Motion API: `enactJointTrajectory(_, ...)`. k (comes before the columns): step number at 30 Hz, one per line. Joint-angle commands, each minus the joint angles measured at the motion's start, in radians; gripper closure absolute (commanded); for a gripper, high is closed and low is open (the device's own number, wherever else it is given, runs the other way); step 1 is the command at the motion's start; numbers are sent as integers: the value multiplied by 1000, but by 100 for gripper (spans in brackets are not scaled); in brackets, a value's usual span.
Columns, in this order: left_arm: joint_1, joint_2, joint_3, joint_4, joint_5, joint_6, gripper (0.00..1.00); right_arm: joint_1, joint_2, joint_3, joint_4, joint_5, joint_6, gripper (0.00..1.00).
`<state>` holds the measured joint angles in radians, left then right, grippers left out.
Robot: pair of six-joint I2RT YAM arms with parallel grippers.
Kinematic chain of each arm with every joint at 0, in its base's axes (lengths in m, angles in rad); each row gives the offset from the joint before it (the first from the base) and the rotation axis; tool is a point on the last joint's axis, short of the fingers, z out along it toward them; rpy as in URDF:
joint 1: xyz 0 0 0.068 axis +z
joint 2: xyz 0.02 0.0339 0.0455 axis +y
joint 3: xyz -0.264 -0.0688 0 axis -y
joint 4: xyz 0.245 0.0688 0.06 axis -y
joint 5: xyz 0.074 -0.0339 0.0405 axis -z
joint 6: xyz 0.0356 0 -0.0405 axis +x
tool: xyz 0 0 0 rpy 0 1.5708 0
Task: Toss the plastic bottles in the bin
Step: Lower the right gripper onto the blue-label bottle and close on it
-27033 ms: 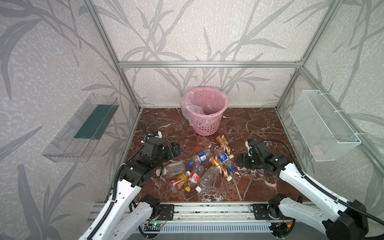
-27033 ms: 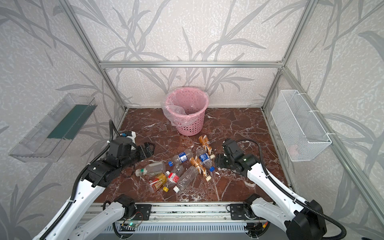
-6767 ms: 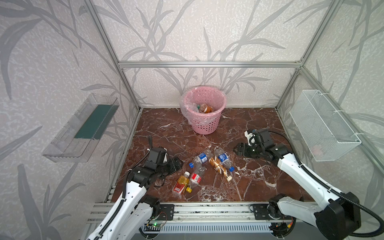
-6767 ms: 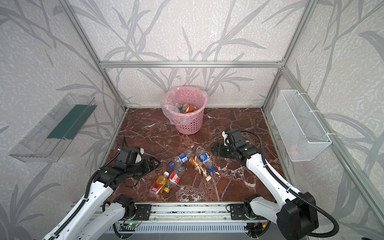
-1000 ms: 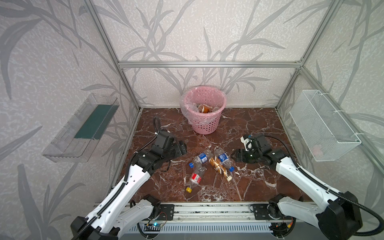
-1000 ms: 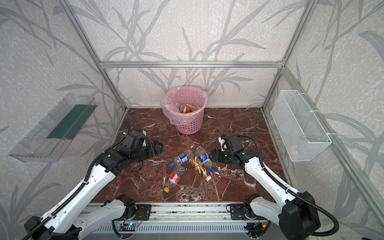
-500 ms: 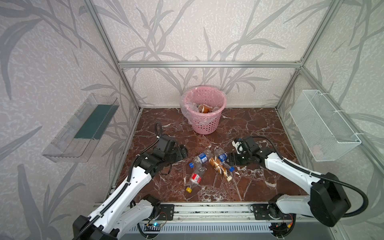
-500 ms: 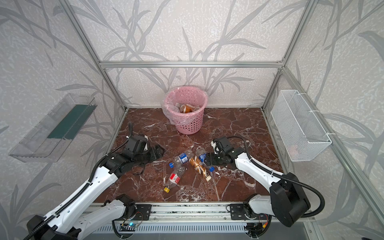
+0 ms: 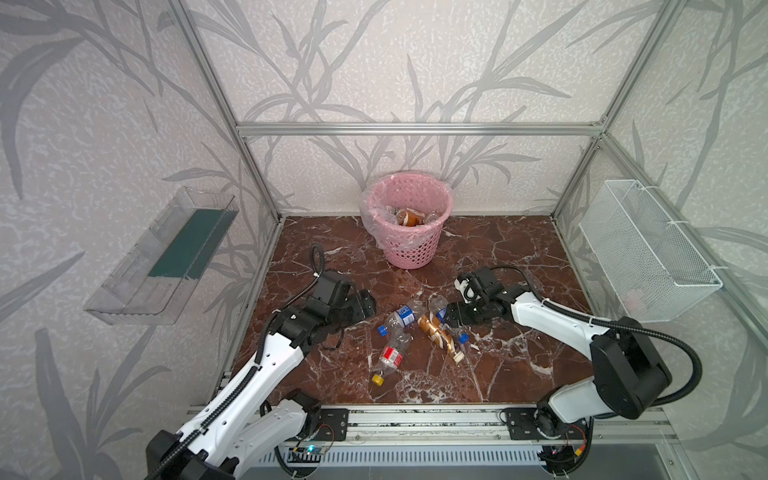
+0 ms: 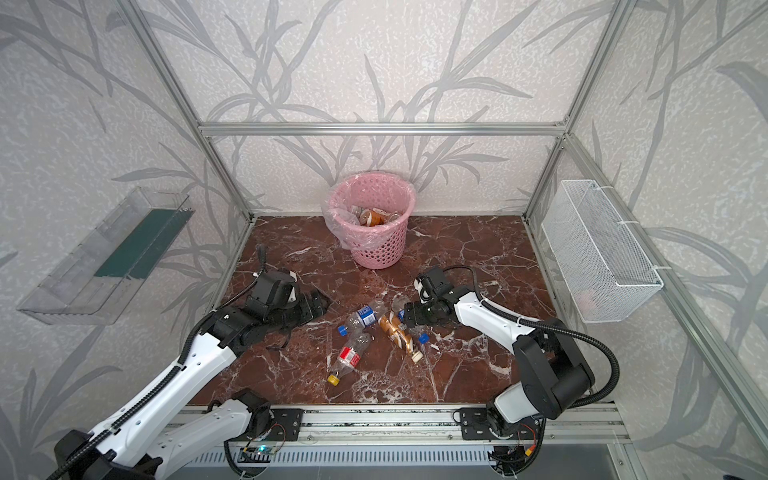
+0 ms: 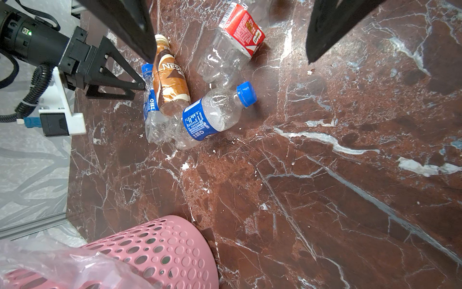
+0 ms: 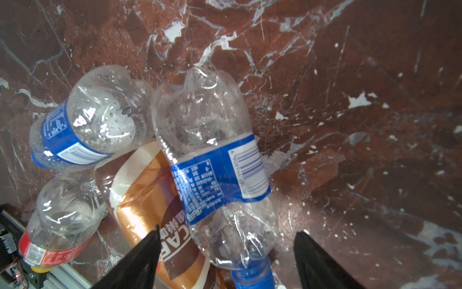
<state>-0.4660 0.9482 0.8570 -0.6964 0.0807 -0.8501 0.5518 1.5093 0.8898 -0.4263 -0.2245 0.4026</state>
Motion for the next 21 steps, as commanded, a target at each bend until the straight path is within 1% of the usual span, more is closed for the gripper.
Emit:
enactJointTrajectory(1, 3, -19, -16, 11, 4, -12, 7, 4, 33, 41, 6, 29, -23, 16)
enactJointTrajectory(9, 3, -28, -22, 6, 1, -13, 7, 6, 122, 88, 6, 31, -34, 20)
enactJointTrajectory(16, 4, -31, -21, 3, 0, -12, 7, 6, 168, 100, 7, 39, -25, 25)
enactJointTrajectory(19, 4, -29, -21, 5, 0, -12, 7, 7, 174, 97, 8, 43, -23, 29)
enactJointTrajectory(21, 3, -27, -19, 5, 1, -11, 7, 6, 173, 91, 12, 46, -19, 33)
